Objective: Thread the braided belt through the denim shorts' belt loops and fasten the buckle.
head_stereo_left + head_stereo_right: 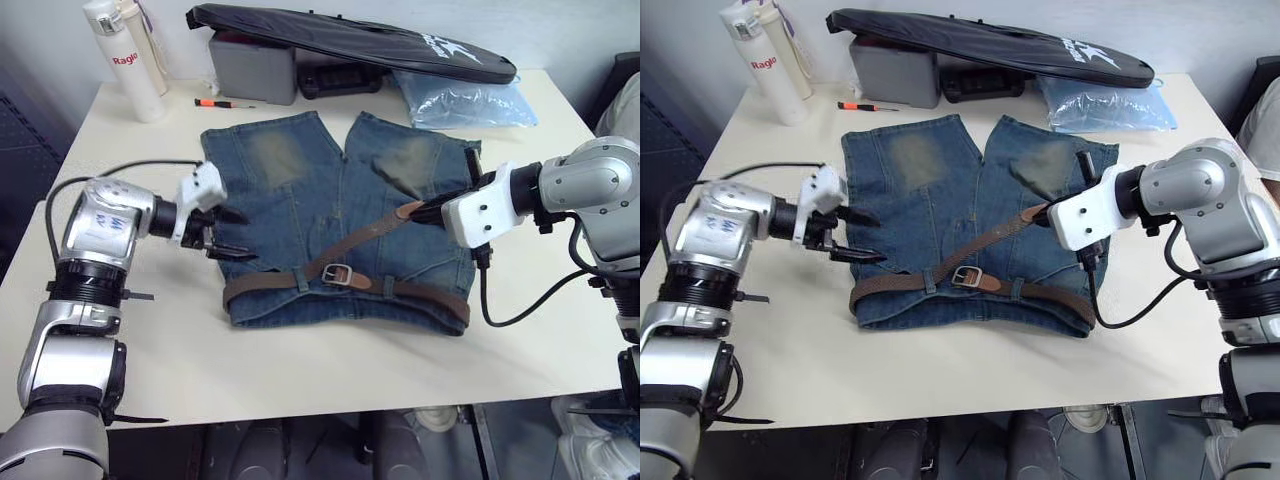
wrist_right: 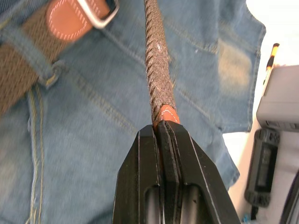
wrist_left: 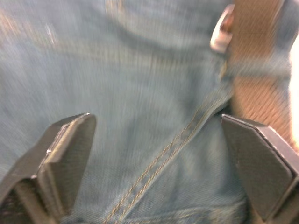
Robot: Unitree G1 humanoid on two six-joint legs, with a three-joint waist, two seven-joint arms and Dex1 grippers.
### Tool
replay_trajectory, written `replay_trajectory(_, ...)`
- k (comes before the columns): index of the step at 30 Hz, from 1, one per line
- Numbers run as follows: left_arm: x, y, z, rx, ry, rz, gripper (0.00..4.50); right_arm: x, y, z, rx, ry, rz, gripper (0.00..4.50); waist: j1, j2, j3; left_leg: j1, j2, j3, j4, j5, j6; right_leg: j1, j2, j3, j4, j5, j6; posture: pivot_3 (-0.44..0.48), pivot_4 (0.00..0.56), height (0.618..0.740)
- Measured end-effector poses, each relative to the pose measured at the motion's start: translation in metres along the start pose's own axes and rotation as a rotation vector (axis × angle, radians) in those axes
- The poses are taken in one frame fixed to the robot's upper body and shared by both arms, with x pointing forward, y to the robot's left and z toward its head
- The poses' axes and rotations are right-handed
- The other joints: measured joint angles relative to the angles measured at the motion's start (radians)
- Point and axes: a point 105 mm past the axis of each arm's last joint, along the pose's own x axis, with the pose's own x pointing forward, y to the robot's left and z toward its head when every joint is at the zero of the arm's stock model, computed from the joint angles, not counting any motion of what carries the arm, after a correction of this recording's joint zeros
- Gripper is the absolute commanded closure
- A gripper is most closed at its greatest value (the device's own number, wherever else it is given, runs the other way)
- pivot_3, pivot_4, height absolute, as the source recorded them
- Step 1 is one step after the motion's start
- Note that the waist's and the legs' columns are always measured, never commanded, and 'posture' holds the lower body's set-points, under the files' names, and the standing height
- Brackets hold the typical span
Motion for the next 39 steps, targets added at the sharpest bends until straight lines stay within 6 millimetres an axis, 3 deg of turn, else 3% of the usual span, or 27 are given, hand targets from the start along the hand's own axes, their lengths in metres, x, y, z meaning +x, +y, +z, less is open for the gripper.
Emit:
replay_trajectory(3, 0.019, -0.024, 0.020, 0.048, -0.037, -0.052, 0.03, 0.006, 0.000, 0.004, 0.073, -0.013, -0.007, 4.50, -0.001, 0.000, 0.000, 0.000, 0.000, 0.000, 0.001, 0.000, 0.000, 0.000, 0.000, 0.000, 0.000, 0.000, 0.000, 0.000, 0.150, 0.740)
replay_trajectory(7, 0.043, -0.040, 0.023, 0.067, -0.028, -0.027, 0.03, 0.011, 0.000, 0.006, 0.131, -0.018, -0.021, 4.50, -0.002, 0.000, 0.000, 0.000, 0.000, 0.000, 0.001, 0.000, 0.000, 0.000, 0.000, 0.001, 0.000, 0.000, 0.000, 0.000, 0.150, 0.740)
replay_trajectory(23, 0.096, -0.038, 0.027, 0.187, -0.027, 0.214, 0.03, 0.014, 0.003, 0.007, 0.196, -0.005, -0.035, 4.50, 0.000, 0.000, 0.000, 0.000, 0.000, 0.000, 0.001, 0.000, 0.000, 0.000, 0.000, 0.001, 0.000, 0.001, 0.000, 0.000, 0.150, 0.740)
replay_trajectory(26, 0.100, -0.039, 0.026, 0.200, -0.028, 0.208, 0.61, 0.014, 0.002, 0.006, 0.204, -0.002, -0.038, 4.50, 0.001, 0.000, 0.000, 0.000, 0.000, 0.000, 0.001, 0.000, 0.000, 0.000, 0.000, 0.001, 0.000, 0.001, 0.000, 0.000, 0.150, 0.740)
replay_trajectory(35, 0.106, -0.034, 0.018, 0.206, -0.011, 0.199, 4.39, 0.015, 0.004, 0.012, 0.259, -0.025, -0.048, 4.50, 0.001, 0.000, 0.000, 0.000, 0.000, 0.000, 0.001, 0.000, 0.000, 0.000, 0.000, 0.001, 0.000, 0.001, 0.000, 0.000, 0.150, 0.740)
replay_trajectory(39, 0.107, -0.031, 0.018, 0.168, -0.032, 0.193, 4.48, 0.012, 0.003, 0.014, 0.327, -0.049, -0.067, 4.50, 0.002, 0.000, 0.000, 0.000, 0.000, 0.000, 0.002, 0.000, 0.000, 0.000, 0.000, 0.001, 0.000, 0.001, 0.000, 0.000, 0.150, 0.740)
